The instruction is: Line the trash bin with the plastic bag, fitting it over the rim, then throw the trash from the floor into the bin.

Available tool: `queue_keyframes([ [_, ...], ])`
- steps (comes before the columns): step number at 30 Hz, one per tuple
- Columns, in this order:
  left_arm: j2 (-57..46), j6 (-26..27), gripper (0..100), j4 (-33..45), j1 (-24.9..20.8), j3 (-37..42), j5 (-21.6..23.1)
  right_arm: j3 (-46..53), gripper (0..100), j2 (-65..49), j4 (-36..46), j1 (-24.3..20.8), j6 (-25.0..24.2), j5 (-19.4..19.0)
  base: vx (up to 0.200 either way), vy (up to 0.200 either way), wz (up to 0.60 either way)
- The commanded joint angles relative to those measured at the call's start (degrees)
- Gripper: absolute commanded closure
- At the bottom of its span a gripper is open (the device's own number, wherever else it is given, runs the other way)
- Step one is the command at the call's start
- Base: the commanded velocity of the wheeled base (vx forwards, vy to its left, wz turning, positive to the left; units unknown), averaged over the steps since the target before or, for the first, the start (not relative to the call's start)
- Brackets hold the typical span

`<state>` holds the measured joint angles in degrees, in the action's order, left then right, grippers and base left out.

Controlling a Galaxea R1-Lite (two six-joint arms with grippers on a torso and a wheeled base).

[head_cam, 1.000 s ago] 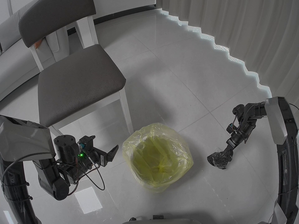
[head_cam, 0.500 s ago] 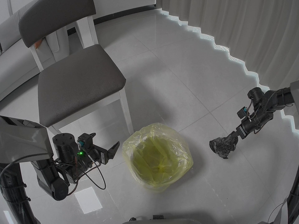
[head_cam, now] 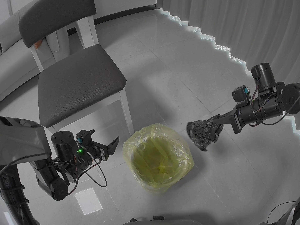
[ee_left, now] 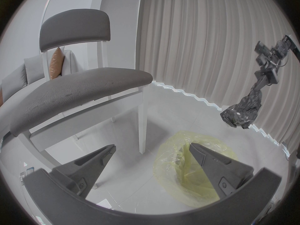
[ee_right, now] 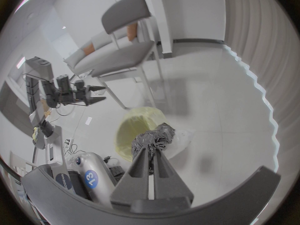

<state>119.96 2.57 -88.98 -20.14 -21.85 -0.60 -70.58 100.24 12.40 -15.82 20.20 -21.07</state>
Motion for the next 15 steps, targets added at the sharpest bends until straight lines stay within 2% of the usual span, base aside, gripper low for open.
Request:
queue_keyframes([
  [1,-0.78,-0.73,0,-1.02,0.01,0.75,-0.81,4.14,100,-5.76,-3.78,-9.23,-1.74,1.47,0.0,0.0,0.0],
  [4,-0.78,-0.9,0,-1.02,-0.16,1.02,-0.9,5.11,100,-5.23,-5.37,-13.53,-2.89,4.01,0.0,0.0,0.0],
  [8,-0.78,-2.22,0,-1.02,-1.31,0.84,-1.86,5.9,100,-1.89,-8.44,-17.84,-5.35,5.6,0.0,0.0,0.0],
  [15,-1.48,-2.4,0,-1.02,-1.48,1.1,-2.13,5.9,100,6.63,-17.58,-20.3,-5.87,7.0,0.0,0.0,0.0],
])
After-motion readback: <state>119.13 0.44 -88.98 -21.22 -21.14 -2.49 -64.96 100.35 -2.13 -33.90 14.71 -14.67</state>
